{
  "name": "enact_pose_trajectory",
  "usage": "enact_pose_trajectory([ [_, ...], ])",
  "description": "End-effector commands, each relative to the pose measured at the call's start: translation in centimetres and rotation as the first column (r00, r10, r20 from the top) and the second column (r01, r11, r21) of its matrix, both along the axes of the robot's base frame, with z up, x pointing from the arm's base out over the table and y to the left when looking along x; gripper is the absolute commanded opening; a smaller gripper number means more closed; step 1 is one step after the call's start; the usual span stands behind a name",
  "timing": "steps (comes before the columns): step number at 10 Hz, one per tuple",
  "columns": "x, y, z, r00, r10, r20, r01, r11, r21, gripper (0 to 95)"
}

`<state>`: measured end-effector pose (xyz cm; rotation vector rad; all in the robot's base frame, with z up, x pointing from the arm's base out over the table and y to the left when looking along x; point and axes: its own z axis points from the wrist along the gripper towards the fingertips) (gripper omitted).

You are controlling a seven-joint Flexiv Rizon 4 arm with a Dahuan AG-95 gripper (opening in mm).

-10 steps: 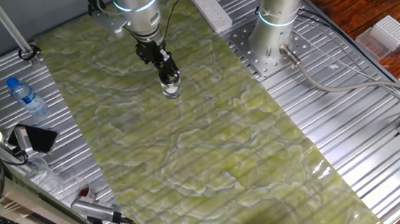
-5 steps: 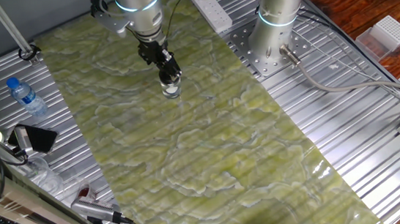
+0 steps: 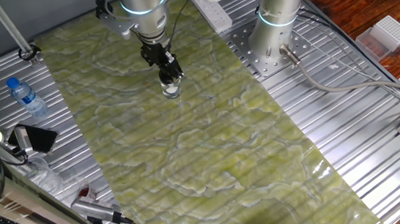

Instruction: Unscrew the lid from the jar

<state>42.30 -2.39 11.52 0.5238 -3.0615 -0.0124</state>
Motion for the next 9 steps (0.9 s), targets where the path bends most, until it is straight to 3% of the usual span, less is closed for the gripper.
enact_pose_trajectory([
  [1,-0.04,0.14,-0.26,1.0,-0.005,0.001,0.005,1.0,0.002,95.0],
  [2,-0.05,0.14,-0.31,1.0,-0.014,0.004,0.014,1.0,0.002,95.0],
  [3,-0.1,0.07,-0.28,1.0,-0.02,0.005,0.02,1.0,0.001,76.0],
  [5,-0.42,-0.3,-0.38,0.999,-0.032,0.007,0.032,0.999,0.001,76.0],
  [6,-0.65,-0.58,-0.33,0.999,-0.034,0.026,0.034,0.999,0.004,76.0],
  [8,-0.85,-0.82,-0.31,0.999,-0.031,0.039,0.031,0.999,0.005,76.0],
  [9,-0.86,-0.77,-0.55,0.999,-0.034,0.041,0.034,0.999,0.005,95.0],
])
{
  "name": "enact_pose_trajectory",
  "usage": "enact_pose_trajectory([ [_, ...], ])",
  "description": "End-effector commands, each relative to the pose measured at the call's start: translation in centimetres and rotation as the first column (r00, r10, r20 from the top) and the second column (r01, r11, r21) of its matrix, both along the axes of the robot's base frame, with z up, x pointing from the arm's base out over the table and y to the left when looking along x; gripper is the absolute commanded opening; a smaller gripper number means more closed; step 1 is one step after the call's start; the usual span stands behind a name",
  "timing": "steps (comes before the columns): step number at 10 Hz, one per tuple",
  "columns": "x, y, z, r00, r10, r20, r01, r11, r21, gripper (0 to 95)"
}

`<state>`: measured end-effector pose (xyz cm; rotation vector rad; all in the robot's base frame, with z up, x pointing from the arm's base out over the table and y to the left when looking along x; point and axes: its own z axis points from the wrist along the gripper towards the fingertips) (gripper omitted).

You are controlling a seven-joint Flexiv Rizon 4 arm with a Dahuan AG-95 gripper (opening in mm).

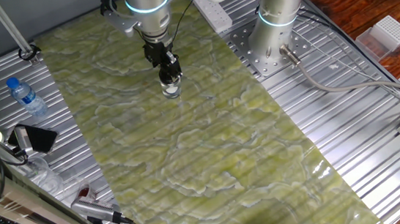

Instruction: Unscrew the lid from the jar

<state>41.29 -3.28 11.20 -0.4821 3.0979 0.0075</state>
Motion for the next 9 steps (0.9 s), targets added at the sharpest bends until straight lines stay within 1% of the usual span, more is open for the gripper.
enact_pose_trajectory([
  [1,0.13,0.21,-0.7,1.0,-0.001,0.002,0.001,1.0,0.003,95.0],
  [2,0.11,0.29,-1.02,1.0,0.001,0.008,-0.001,1.0,0.006,95.0],
  [4,0.1,0.34,-1.23,1.0,0.0,0.014,0.0,1.0,0.008,95.0],
  [5,0.05,0.18,-0.86,1.0,-0.001,0.009,0.001,1.0,0.009,95.0],
  [6,0.03,0.12,-0.74,1.0,0.001,0.009,-0.001,1.0,0.005,76.0],
  [7,0.03,0.12,-0.77,1.0,0.009,0.011,-0.009,1.0,0.01,95.0],
  [9,0.04,0.13,-0.79,1.0,0.013,0.014,-0.014,1.0,0.01,95.0],
])
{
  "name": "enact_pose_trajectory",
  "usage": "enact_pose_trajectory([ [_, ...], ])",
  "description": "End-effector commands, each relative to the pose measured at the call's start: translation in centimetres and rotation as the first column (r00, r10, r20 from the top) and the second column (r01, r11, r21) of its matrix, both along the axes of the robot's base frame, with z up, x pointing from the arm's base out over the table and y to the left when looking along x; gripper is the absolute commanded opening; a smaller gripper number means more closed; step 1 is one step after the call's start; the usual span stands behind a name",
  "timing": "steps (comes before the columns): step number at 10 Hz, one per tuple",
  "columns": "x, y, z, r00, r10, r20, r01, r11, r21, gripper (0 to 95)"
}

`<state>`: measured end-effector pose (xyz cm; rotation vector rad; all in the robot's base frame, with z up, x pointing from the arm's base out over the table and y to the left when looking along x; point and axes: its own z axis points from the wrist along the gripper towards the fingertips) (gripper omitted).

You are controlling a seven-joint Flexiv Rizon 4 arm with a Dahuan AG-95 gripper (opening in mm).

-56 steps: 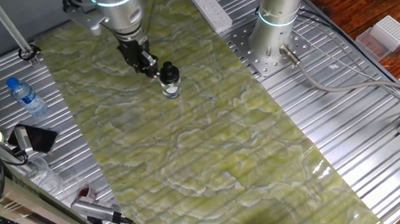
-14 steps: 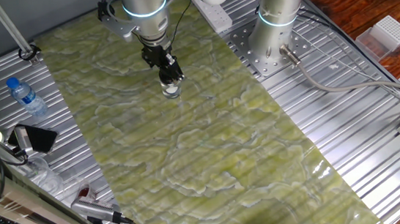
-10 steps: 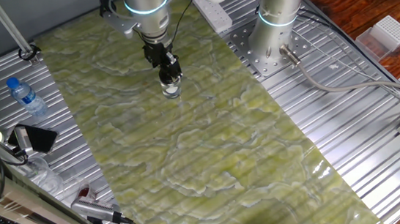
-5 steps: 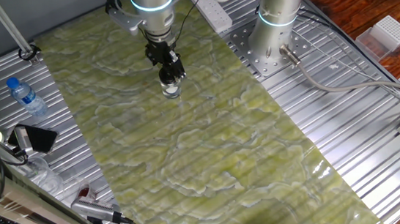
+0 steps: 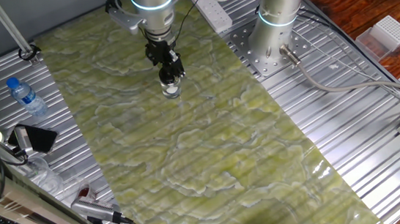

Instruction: Unscrew the lid from the jar

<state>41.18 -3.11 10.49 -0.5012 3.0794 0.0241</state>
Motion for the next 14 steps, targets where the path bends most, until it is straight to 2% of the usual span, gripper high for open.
enact_pose_trajectory([
  [1,0.15,-0.03,-0.09,1.0,-0.001,0.004,0.001,1.0,-0.002,95.0],
  [4,0.15,0.0,-0.19,1.0,0.0,0.014,0.0,1.0,-0.002,95.0],
  [5,0.16,0.01,-0.22,1.0,0.001,0.015,-0.001,1.0,0.0,76.0],
  [9,0.21,0.25,-0.86,1.0,-0.013,0.027,0.013,1.0,0.002,76.0],
  [12,0.25,0.17,-0.57,1.0,-0.009,0.028,0.009,1.0,0.007,76.0],
  [14,0.26,0.25,-0.75,1.0,-0.013,0.028,0.012,1.0,0.009,38.0],
])
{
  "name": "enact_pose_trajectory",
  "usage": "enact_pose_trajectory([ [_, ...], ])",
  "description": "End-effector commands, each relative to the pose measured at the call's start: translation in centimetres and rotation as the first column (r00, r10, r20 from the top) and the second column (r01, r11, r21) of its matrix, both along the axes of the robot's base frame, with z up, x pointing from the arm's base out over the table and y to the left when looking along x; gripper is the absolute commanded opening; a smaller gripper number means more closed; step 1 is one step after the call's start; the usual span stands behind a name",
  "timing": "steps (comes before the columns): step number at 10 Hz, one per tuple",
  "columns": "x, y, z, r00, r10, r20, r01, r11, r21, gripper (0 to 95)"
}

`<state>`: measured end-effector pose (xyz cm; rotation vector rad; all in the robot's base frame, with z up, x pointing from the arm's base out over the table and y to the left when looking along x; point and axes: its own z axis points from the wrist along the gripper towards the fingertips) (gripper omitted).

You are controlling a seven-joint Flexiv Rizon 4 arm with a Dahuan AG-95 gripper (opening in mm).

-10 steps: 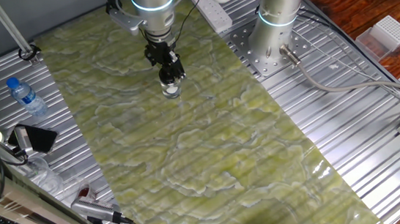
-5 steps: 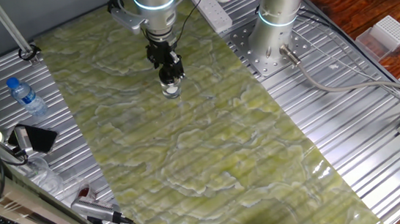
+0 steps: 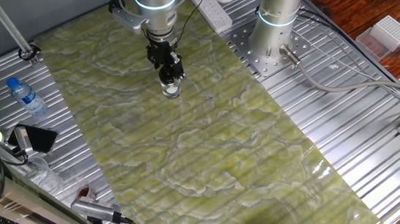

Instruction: Unscrew the lid from the jar

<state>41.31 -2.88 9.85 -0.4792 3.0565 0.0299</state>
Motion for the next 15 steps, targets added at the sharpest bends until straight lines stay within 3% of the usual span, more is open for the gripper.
enact_pose_trajectory([
  [1,0.17,0.06,-0.14,1.0,-0.002,0.003,0.002,1.0,0.002,38.0],
  [2,0.17,0.04,-0.05,1.0,-0.002,0.002,0.002,1.0,0.005,38.0],
  [3,0.18,0.0,0.1,1.0,-0.001,0.002,0.001,1.0,0.018,19.0],
  [5,0.2,0.03,0.08,1.0,0.016,0.008,-0.016,1.0,0.013,19.0],
  [6,0.21,0.05,0.06,0.999,0.047,0.008,-0.047,0.999,0.0,0.0],
  [10,0.22,0.07,0.05,0.985,0.173,0.019,-0.173,0.985,-0.01,0.0],
  [15,0.22,0.07,0.05,0.937,0.349,0.029,-0.348,0.937,-0.026,0.0],
])
